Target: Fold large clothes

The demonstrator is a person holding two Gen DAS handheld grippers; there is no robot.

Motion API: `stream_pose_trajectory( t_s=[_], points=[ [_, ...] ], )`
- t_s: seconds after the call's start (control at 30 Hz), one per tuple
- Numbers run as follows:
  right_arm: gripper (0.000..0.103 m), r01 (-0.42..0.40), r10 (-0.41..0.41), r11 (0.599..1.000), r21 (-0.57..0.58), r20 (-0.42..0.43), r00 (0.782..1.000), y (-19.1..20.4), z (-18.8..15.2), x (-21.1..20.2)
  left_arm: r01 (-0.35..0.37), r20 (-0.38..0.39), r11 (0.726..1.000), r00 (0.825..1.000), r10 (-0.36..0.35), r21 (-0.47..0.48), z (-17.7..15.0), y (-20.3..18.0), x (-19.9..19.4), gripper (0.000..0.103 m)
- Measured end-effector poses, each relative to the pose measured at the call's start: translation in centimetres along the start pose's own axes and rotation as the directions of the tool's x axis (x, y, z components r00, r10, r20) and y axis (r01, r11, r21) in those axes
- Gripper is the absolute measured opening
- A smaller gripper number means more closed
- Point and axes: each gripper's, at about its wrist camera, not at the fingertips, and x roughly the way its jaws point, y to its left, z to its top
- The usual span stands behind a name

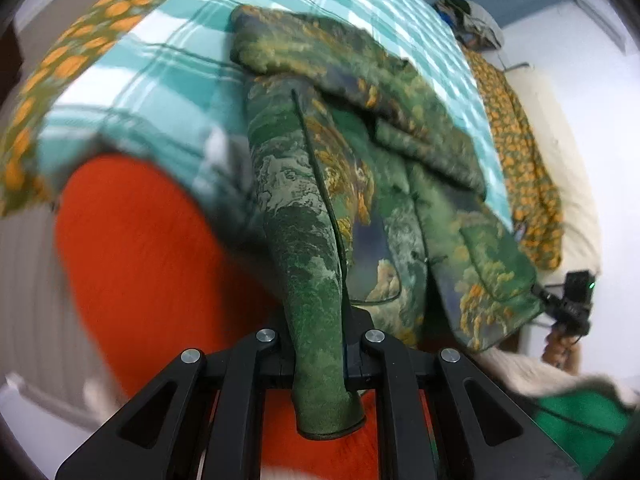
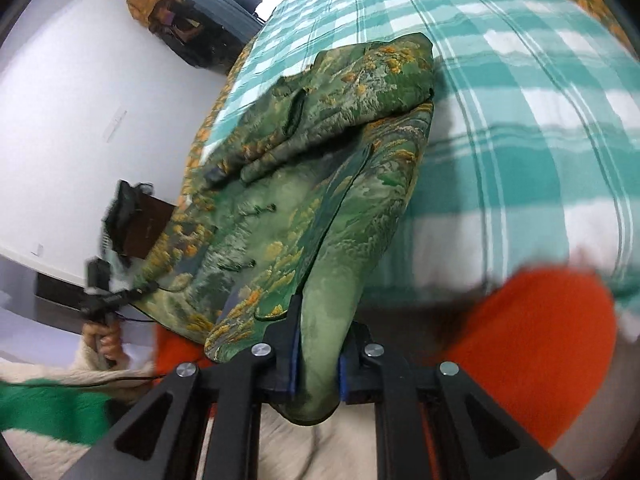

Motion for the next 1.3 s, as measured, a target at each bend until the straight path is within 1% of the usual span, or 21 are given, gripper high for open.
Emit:
stream_pose_trajectory(
  t_s=[0.03, 0.1, 0.17, 0.23, 0.3, 0.4, 0.47, 0.5, 0.53, 0.57, 0.63, 0.7, 0.73, 0.77, 0.83, 0.9, 0.93, 0.97, 1.13, 1.23, 1.3],
  points=[
    [0.014, -0.051, 0.051, 0.998, 0.021, 0.005, 0.999, 0.7, -0.6, -1.3, 0.004, 0.022, 1.0, 1.0, -0.004, -0.009, 0.0, -0.2, -1.8, 0.01],
    [0.013, -0.106, 0.106, 0.994, 0.025, 0.031, 0.994, 2.2, -1.0, -2.8, 0.02, 0.065, 1.0, 0.998, -0.018, -0.024, 0.7, -0.4, -3.7, 0.01],
    [0.013, -0.145, 0.144, 0.989, 0.016, 0.076, 0.987, 3.0, 0.2, -3.7, 0.045, 0.128, 0.999, 0.991, -0.045, -0.004, 2.9, -1.0, -4.8, 0.01],
    [0.013, -0.157, 0.158, 0.987, -0.019, 0.115, 0.981, 3.5, 1.7, -3.5, 0.037, 0.172, 0.998, 0.984, -0.044, 0.046, 5.8, -1.9, -4.3, 0.01],
    [0.013, -0.119, 0.13, 0.99, -0.068, 0.171, 0.977, 3.1, 5.6, -2.3, 0.024, 0.21, 0.997, 0.977, -0.04, 0.079, 9.3, -2.1, -2.9, 0.01],
    [0.013, -0.012, 0.039, 0.993, -0.117, 0.237, 0.971, 2.0, 11.1, 0.7, 0.054, 0.242, 0.997, 0.968, -0.064, 0.047, 14.8, -1.7, 0.0, 0.01],
    [0.013, 0.029, 0.001, 0.994, -0.109, 0.268, 0.964, 0.9, 14.3, 2.9, 0.053, 0.276, 0.997, 0.959, -0.064, 0.049, 18.2, -1.7, 1.9, 0.013],
    [0.013, 0.056, -0.026, 0.994, -0.092, 0.297, 0.955, 0.1, 16.1, 4.3, 0.034, 0.303, 0.998, 0.952, -0.049, 0.055, 20.1, -1.9, 3.2, 0.018],
    [0.013, 0.062, -0.032, 0.994, -0.086, 0.309, 0.951, -0.4, 17.0, 5.2, 0.025, 0.315, 0.999, 0.948, -0.038, 0.047, 20.8, -2.1, 4.0, 0.029],
    [0.014, 0.07, -0.041, 0.994, -0.079, 0.321, 0.946, -1.3, 18.3, 6.7, 0.015, 0.316, 0.999, 0.948, -0.025, 0.034, 21.8, -1.9, 5.1, 0.037],
    [0.015, 0.09, -0.074, 0.995, -0.036, 0.326, 0.942, -2.6, 19.9, 8.8, 0.011, 0.306, 1.0, 0.952, -0.011, 0.0, 23.3, -1.5, 6.9, 0.069],
    [0.021, 0.075, -0.088, 0.996, 0.057, 0.272, 0.958, -4.5, 21.2, 11.5, -0.011, 0.326, 0.999, 0.945, 0.023, -0.037, 24.1, -1.1, 7.6, 0.08],
    [0.029, 0.062, -0.085, 0.993, 0.096, 0.261, 0.962, -5.2, 21.3, 12.1, -0.006, 0.332, 0.999, 0.943, 0.019, -0.041, 24.0, -1.0, 7.3, 0.082],
    [0.04, 0.041, -0.075, 0.991, 0.129, 0.267, 0.961, -5.7, 21.2, 12.4, 0.008, 0.334, 0.999, 0.942, 0.006, -0.04, 24.0, -0.7, 7.1, 0.084],
    [0.046, -0.001, -0.047, 0.987, 0.159, 0.297, 0.954, -6.2, 20.9, 12.0, 0.016, 0.344, 0.999, 0.939, -0.004, -0.031, 23.7, -0.4, 6.3, 0.091],
    [0.067, -0.042, -0.005, 0.988, 0.145, 0.311, 0.95, -6.4, 20.9, 11.3, -0.026, 0.355, 1.0, 0.935, 0.028, -0.012, 23.2, -0.2, 5.6, 0.092],
    [0.082, -0.052, 0.008, 0.99, 0.129, 0.319, 0.948, -6.3, 20.9, 10.7, -0.052, 0.355, 0.999, 0.934, 0.046, 0.005, 22.8, 0.0, 5.3, 0.093],
    [0.085, -0.029, -0.013, 0.992, 0.12, 0.333, 0.943, -6.3, 20.9, 9.9, -0.069, 0.351, 0.997, 0.935, 0.057, 0.021, 22.6, 0.2, 5.4, 0.093],
    [0.085, 0.056, -0.092, 0.992, 0.114, 0.341, 0.935, -7.3, 21.0, 7.7, -0.151, 0.299, 0.98, 0.948, 0.107, 0.13, 21.1, 0.3, 6.8, 0.093],
    [0.085, 0.17, -0.168, 0.985, 0.019, 0.315, 0.934, -6.0, 20.7, 7.6, -0.169, 0.273, 0.968, 0.955, 0.114, 0.187, 21.0, -0.4, 8.3, 0.093],
    [0.085, 0.217, -0.197, 0.975, -0.04, 0.284, 0.938, -5.2, 20.7, 8.6, -0.16, 0.267, 0.966, 0.958, 0.103, 0.203, 21.4, -0.9, 9.4, 0.093]
  ],
)
